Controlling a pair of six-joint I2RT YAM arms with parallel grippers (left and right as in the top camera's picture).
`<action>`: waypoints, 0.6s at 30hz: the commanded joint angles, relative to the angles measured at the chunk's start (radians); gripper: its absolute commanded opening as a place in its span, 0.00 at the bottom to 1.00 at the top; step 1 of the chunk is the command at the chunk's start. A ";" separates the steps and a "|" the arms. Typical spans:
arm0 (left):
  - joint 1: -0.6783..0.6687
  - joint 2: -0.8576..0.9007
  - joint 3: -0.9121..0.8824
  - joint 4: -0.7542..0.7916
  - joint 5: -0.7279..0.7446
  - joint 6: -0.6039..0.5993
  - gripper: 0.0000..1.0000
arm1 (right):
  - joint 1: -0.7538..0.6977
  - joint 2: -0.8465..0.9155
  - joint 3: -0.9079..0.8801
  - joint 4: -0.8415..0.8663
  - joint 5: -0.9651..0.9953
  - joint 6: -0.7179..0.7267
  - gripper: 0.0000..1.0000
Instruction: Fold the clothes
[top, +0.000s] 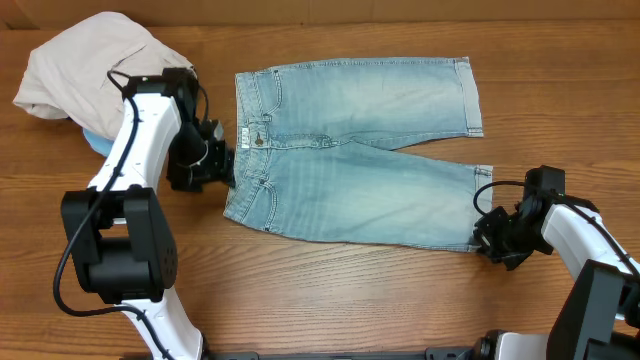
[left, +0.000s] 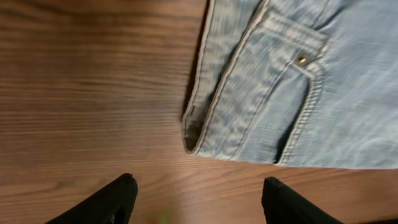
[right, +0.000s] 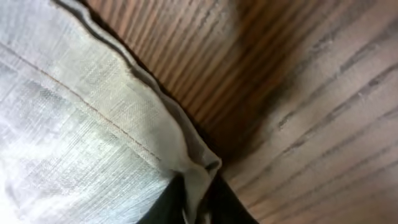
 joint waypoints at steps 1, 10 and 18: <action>-0.006 -0.012 -0.070 0.045 -0.010 -0.037 0.63 | 0.001 -0.003 -0.013 0.008 0.011 0.006 0.09; -0.006 -0.012 -0.330 0.383 0.093 -0.101 0.52 | 0.001 -0.003 -0.013 0.014 0.014 0.005 0.10; -0.006 -0.012 -0.421 0.463 0.111 -0.153 0.25 | 0.001 -0.003 -0.013 0.015 0.015 -0.005 0.10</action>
